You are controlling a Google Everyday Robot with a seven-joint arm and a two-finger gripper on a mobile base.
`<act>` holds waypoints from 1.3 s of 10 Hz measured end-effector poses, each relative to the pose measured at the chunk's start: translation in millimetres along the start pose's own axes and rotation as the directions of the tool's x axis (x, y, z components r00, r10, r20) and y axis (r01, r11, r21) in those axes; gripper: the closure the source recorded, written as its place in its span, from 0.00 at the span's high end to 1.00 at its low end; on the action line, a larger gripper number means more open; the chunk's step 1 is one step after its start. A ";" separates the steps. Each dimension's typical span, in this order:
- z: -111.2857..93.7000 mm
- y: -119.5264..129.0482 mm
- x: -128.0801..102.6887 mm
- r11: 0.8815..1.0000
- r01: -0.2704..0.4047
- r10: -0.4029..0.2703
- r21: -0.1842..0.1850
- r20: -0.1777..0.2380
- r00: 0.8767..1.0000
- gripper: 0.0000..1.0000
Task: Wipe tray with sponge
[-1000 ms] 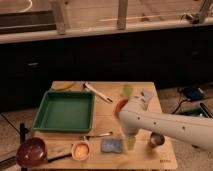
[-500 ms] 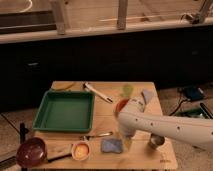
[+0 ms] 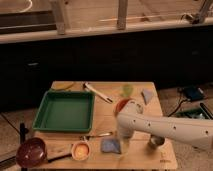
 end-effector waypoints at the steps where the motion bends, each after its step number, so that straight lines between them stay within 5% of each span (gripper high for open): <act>1: 4.3 0.1 -1.5 1.000 -0.002 0.002 -0.006 0.007 1.000 0.80; 8: 18.3 -0.6 -7.5 1.000 0.001 0.000 -0.029 0.038 0.999 0.68; 10: 17.3 -0.4 -8.0 1.000 0.002 -0.001 -0.029 0.039 0.999 0.58; 11: 15.9 0.1 -8.4 1.000 0.003 -0.002 -0.028 0.038 0.999 0.42; 13: 11.2 2.2 -6.3 0.999 -0.002 0.003 -0.033 0.037 0.999 0.27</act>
